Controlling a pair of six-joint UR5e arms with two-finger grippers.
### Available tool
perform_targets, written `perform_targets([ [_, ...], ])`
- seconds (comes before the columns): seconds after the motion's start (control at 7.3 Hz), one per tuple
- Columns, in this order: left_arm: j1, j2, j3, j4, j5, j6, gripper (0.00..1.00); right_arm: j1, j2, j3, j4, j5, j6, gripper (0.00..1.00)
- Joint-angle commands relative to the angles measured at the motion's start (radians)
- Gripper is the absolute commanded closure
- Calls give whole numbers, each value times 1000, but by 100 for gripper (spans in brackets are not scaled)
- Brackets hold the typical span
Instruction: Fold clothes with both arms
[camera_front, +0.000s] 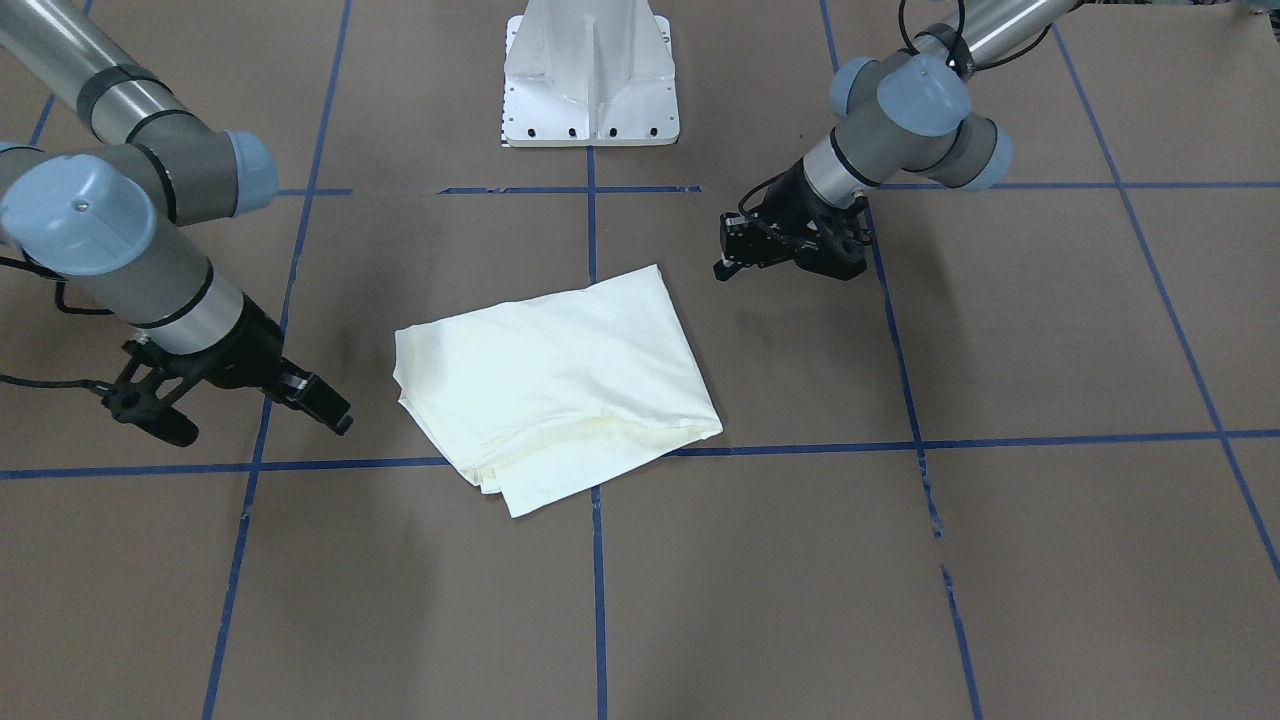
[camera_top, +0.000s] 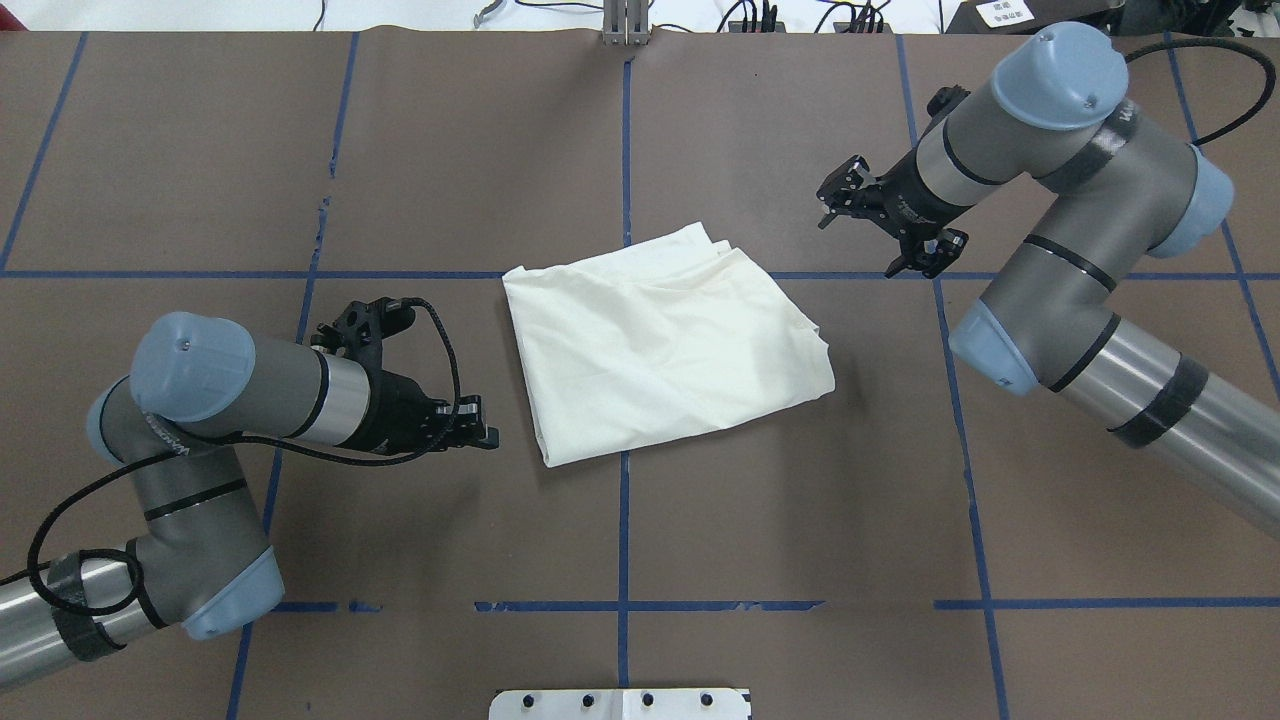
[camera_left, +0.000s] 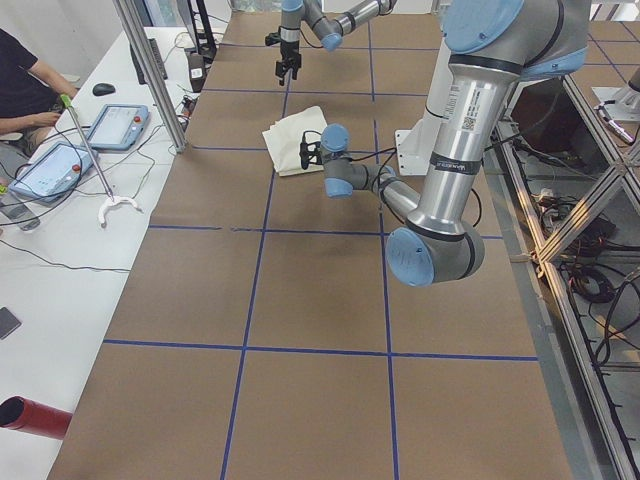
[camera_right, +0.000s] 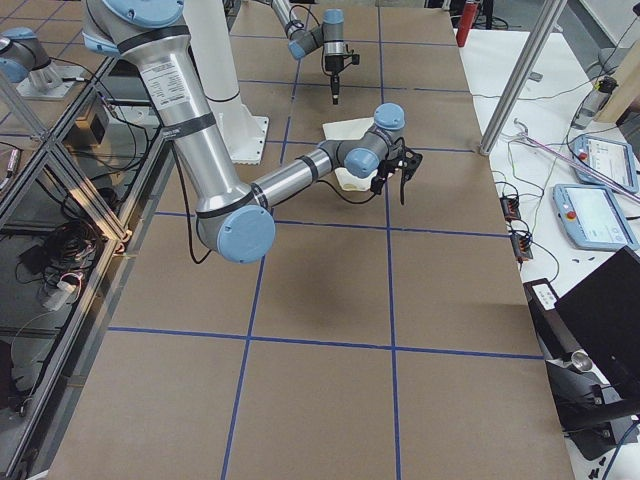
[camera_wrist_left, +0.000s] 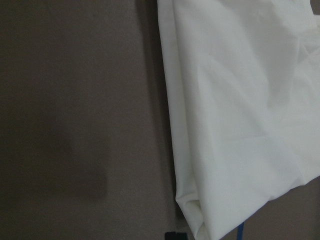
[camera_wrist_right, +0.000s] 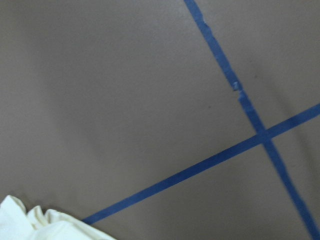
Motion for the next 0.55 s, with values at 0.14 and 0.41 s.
perform_targets([
  [0.14,-208,176,-11,8,-12,412,96,198,-242,74,-7,55,-570,0],
  [0.41,-367,218,-12,142,-75,683,77,336,-317,72,-78,55,-934,0],
])
